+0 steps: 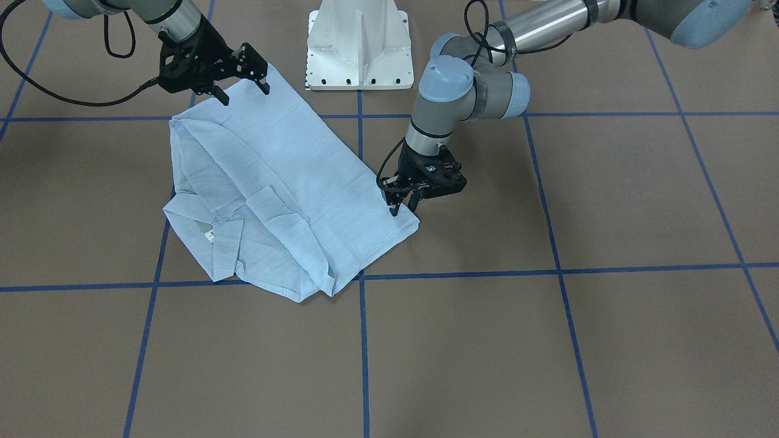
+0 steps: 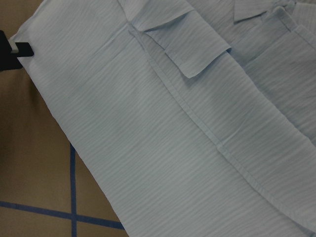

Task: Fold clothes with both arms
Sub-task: 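Rotate the shirt upright with the left gripper pulling while the right gripper pushes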

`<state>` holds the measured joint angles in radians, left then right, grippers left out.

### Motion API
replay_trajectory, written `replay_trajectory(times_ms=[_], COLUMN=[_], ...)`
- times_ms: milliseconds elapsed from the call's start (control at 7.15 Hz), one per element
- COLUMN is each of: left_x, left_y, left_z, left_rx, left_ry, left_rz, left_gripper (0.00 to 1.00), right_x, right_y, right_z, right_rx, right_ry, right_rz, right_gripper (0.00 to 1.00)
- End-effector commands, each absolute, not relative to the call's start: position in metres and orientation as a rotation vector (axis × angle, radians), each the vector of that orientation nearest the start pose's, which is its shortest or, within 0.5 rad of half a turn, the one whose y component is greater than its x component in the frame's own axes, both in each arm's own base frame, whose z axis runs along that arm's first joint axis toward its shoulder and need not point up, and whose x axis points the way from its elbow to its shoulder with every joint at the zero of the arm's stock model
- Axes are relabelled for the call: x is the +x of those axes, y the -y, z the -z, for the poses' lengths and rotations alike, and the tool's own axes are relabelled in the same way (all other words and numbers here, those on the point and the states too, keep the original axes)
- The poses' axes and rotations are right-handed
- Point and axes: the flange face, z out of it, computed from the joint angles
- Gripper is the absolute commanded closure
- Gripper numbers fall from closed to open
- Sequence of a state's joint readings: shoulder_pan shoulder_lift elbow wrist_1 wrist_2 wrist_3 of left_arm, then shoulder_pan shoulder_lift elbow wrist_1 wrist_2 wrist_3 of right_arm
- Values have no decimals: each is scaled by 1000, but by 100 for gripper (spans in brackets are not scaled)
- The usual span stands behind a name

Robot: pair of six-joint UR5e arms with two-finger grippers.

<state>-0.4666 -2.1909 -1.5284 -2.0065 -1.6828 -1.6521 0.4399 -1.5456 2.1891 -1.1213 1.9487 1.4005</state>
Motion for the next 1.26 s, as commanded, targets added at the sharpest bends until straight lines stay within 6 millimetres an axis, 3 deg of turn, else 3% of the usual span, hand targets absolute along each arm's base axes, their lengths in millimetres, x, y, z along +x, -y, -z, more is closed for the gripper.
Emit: replay_trajectory(times_ms=[0,280,419,559,978,1118], left_x=[582,582,579,564,509,506], left_y=[430,431,435,453,535,572], left_z=[-256,-254,-254,-254,-252,-245], left_rx=[94,86,88,104,204,229], left_ry=[-1031,-1035,-1035,-1034,-1013,-998], left_rz=[442,456,466,493,554,580], left_gripper=[63,100,100,100,100,100], right_x=[-363,-359,-357,-355,-345,-341], right_y=[286,292,295,297,311,319], right_z=[-307,-309,-309,-309,-308,-310], right_rx=[-6,-6,-4,0,33,45], right_ry=[1130,1128,1128,1128,1128,1123], right_rz=[-42,-51,-56,-62,-102,-120], right_gripper=[0,0,0,0,0,0])
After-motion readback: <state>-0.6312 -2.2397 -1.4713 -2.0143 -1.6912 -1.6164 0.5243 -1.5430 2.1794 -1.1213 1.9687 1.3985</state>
